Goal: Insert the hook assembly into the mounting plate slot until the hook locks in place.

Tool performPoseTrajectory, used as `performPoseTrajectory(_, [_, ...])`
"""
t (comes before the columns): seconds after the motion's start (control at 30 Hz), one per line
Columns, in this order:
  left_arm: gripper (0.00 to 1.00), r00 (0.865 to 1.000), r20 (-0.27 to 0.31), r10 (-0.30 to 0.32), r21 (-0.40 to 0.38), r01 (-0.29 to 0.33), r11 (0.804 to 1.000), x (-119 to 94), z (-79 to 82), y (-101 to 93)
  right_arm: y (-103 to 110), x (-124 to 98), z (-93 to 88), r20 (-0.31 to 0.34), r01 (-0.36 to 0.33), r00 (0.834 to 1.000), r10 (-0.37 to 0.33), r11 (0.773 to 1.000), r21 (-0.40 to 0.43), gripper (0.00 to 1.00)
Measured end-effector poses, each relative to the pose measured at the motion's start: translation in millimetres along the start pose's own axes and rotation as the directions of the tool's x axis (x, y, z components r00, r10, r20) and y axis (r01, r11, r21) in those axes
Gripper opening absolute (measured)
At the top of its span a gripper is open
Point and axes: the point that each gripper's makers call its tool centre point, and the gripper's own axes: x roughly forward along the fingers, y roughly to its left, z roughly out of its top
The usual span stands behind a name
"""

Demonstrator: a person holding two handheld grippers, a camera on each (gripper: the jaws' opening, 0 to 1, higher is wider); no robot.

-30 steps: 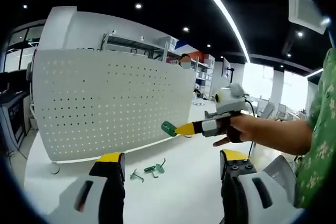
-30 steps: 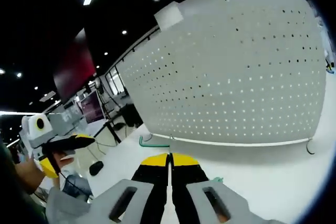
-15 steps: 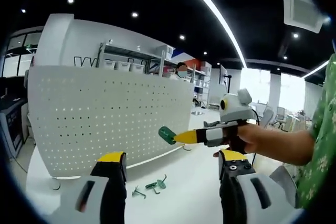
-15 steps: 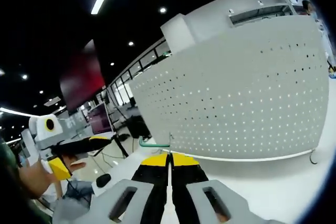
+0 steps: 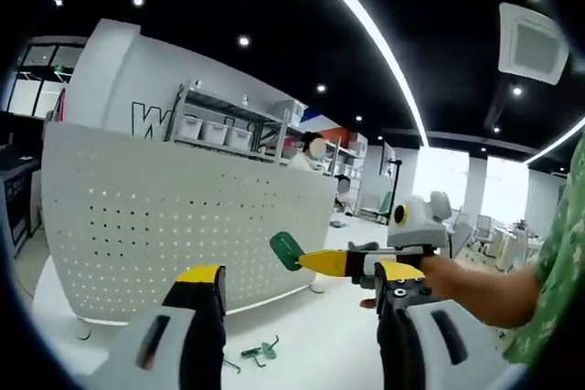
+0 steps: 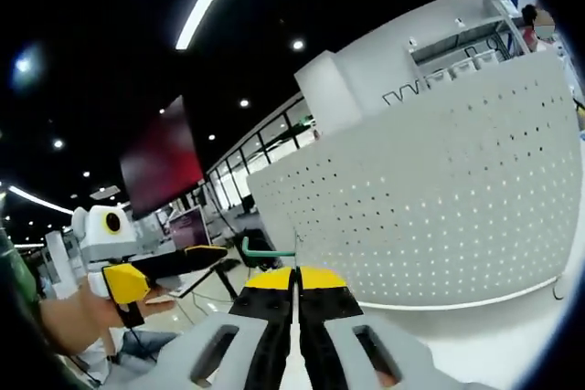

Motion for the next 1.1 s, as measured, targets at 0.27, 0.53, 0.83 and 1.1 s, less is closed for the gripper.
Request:
performPoseTrajectory(0.27, [0.64, 0.998, 0.048, -0.027, -0.086, 0.031, 0.996, 7, 14.7, -2.0, 10, -1, 15.9, 0.069, -0.032, 0.997, 0.034, 0.999, -0.033, 0.00])
performPoseTrajectory(0.53, [0.61, 0.995, 0.080, -0.055, -0.115, 0.064, 0.991, 13, 31.3, -8.1, 23, -2, 30.6, 0.136, -0.060, 0.988, 0.069, 0.995, -0.074, 0.00])
performPoseTrajectory(0.83, [0.53, 0.993, 0.102, -0.051, -0.163, 0.068, 0.984, 17, 41.9, -10.2, 38, -3, 40.7, 0.181, -0.076, 0.978, 0.103, 0.986, -0.151, 0.00])
performPoseTrajectory(1.1, [0.43, 0.994, 0.104, -0.035, -0.183, 0.053, 0.982, 18, 43.2, -9.0, 48, -3, 41.6, 0.195, -0.083, 0.973, 0.120, 0.979, -0.187, 0.00])
